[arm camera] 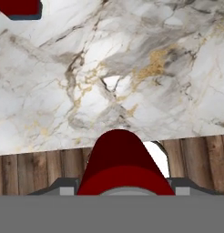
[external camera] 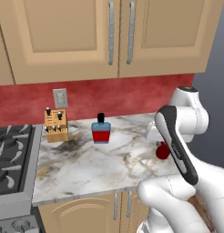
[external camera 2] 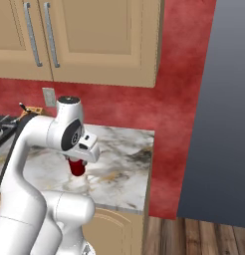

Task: Move the drinks to the dining counter.

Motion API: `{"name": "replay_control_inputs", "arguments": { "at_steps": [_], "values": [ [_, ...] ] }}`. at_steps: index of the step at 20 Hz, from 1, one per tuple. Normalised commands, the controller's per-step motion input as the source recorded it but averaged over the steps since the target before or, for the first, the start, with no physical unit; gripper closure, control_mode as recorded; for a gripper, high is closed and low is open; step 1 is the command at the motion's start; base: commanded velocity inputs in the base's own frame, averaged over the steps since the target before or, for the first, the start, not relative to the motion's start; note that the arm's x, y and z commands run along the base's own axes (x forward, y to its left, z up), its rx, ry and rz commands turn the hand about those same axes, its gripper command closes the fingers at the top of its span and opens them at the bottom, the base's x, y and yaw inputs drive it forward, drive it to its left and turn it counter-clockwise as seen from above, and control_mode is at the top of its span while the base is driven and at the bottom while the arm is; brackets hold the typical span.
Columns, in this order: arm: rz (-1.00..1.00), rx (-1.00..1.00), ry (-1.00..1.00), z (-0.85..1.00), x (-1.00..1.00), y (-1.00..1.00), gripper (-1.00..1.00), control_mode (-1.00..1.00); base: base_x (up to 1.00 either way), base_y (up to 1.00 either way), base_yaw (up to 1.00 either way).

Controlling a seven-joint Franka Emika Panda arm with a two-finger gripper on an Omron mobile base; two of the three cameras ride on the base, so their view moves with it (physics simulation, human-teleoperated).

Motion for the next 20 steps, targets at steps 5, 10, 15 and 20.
{"name": "replay_control_inputs", "arguments": {
  "at_steps": [5, 10, 15, 20],
  "values": [
    [-0.07, -0.01, 0.18, 0.02, 0.0, -0.33, 1.0, -1.0, 0.0, 0.0, 0.0],
    [-0.03, -0.02, 0.08, 0.0, 0.0, -0.16, 1.0, -1.0, 0.0, 0.0, 0.0],
    [0.0, -0.04, 0.0, -0.03, 0.0, 0.0, 1.0, -1.0, 0.0, 0.0, 0.0],
    [0.0, 0.0, 0.0, 0.0, 0.0, 0.0, 1.0, -1.0, 0.0, 0.0, 0.0]
  ]
}}
